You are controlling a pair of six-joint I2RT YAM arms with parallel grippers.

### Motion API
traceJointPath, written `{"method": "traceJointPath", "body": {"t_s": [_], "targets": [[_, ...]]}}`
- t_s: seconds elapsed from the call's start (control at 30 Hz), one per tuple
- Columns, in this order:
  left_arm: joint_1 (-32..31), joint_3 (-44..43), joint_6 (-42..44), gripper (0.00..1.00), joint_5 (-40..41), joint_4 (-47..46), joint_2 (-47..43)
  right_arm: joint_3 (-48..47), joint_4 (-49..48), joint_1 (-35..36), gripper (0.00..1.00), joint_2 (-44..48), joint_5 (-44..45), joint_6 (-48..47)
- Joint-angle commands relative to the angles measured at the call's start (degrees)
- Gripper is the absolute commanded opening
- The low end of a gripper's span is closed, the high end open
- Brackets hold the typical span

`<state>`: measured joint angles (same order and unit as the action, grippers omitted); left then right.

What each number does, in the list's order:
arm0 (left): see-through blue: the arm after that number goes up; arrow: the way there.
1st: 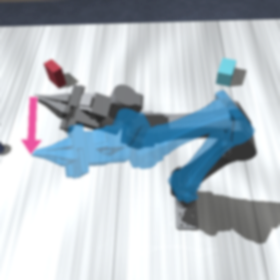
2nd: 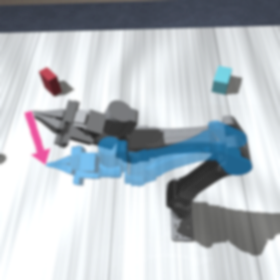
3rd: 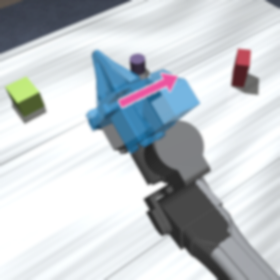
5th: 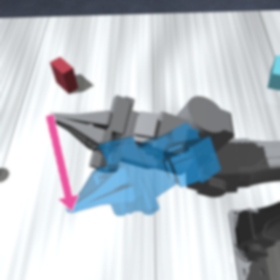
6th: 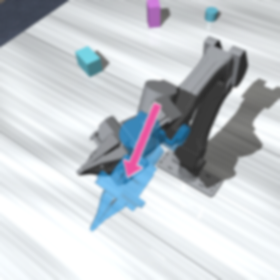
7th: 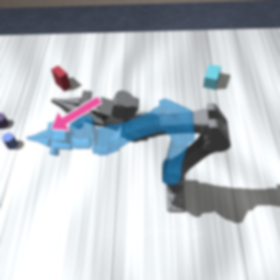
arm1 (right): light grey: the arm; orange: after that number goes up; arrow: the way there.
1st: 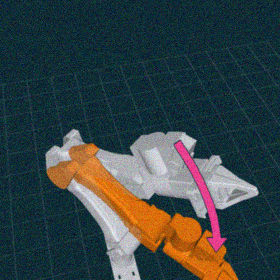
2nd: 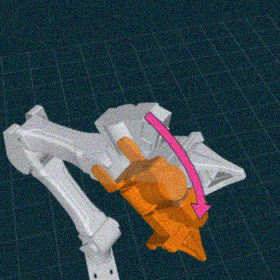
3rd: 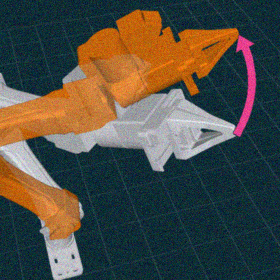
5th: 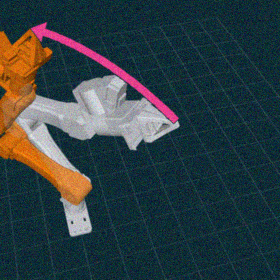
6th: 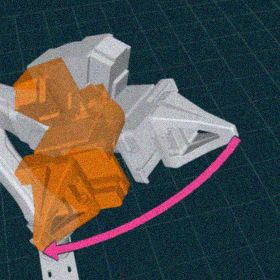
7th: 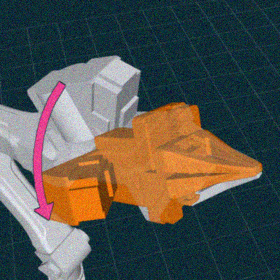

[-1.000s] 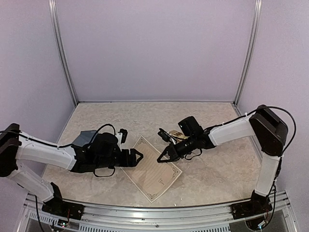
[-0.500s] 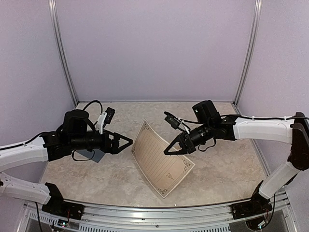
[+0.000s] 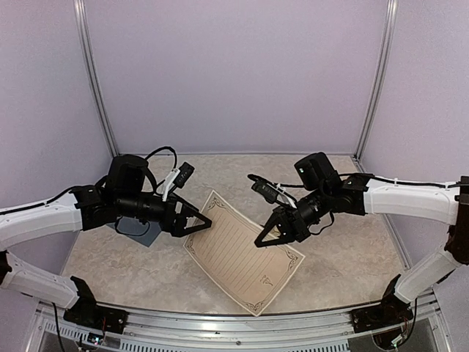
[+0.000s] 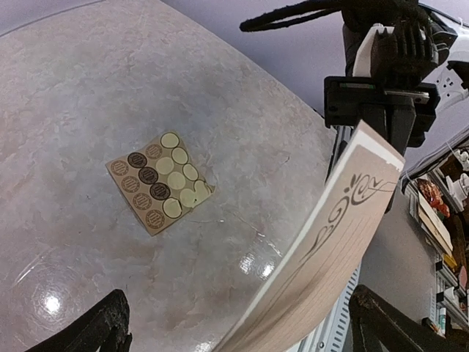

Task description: Place the letter into the envelope and seal it

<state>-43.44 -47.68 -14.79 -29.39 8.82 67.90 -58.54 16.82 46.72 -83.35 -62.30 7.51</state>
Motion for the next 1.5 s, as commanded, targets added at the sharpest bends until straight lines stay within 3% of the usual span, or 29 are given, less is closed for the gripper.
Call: {"method": "traceJointPath", "body": {"t_s": [0.0,0.07,0.1,0.27,0.4,0.5,0.63,0.77,0.87,1.03,1.2,1.47], "targets": [[0.12,-2.16,3.61,0.99,-5.25,1.97,0.57,0.22,2.59,0.63,0.0,0.99,-2.44,-2.72],[0.11,-2.14,3.87,0.95,-7.03,1.78,0.42,0.01,3.12,0.61,0.0,1.0,-1.29,-2.92],[0.11,-1.96,3.95,0.89,-8.26,1.55,0.32,-0.08,3.25,0.58,0.0,1.06,-0.75,-2.96],[0.11,-1.25,3.76,0.34,-12.63,1.12,0.5,-0.92,3.21,0.57,0.0,1.25,3.51,-2.09],[0.09,-0.62,3.01,0.02,-12.11,0.67,-0.45,-1.04,2.68,-0.43,0.0,1.29,6.58,-0.29],[0.12,0.4,1.71,0.0,-10.7,-1.08,-2.55,0.38,-1.05,-2.51,0.02,2.58,7.56,3.4],[-0.05,2.4,-1.42,0.0,-7.73,-5.94,-7.1,5.18,-11.6,-6.49,0.29,7.18,7.51,11.94],[-0.48,2.25,-3.93,0.0,-3.88,-8.38,-11.88,9.64,-20.45,-9.03,0.67,12.43,13.67,19.28],[-0.84,0.71,-4.28,0.0,-3.43,-8.39,-14.16,13.89,-24.7,-10.56,0.8,15.79,23.38,25.3],[-1.77,-4.29,-3.37,0.0,-5.66,-5.43,-13.93,20.52,-31.4,-10.99,0.88,17.93,35.57,31.27],[-3.54,-8.88,-1.89,0.0,-6.33,-3.53,-13.24,25.24,-36.97,-11.01,0.9,17.35,41.71,36.46],[-4.83,-12.28,-2.26,0.0,-9.99,-5.09,-12.47,25.13,-42.83,-10.6,0.9,8.3,36.75,37.89]]}}
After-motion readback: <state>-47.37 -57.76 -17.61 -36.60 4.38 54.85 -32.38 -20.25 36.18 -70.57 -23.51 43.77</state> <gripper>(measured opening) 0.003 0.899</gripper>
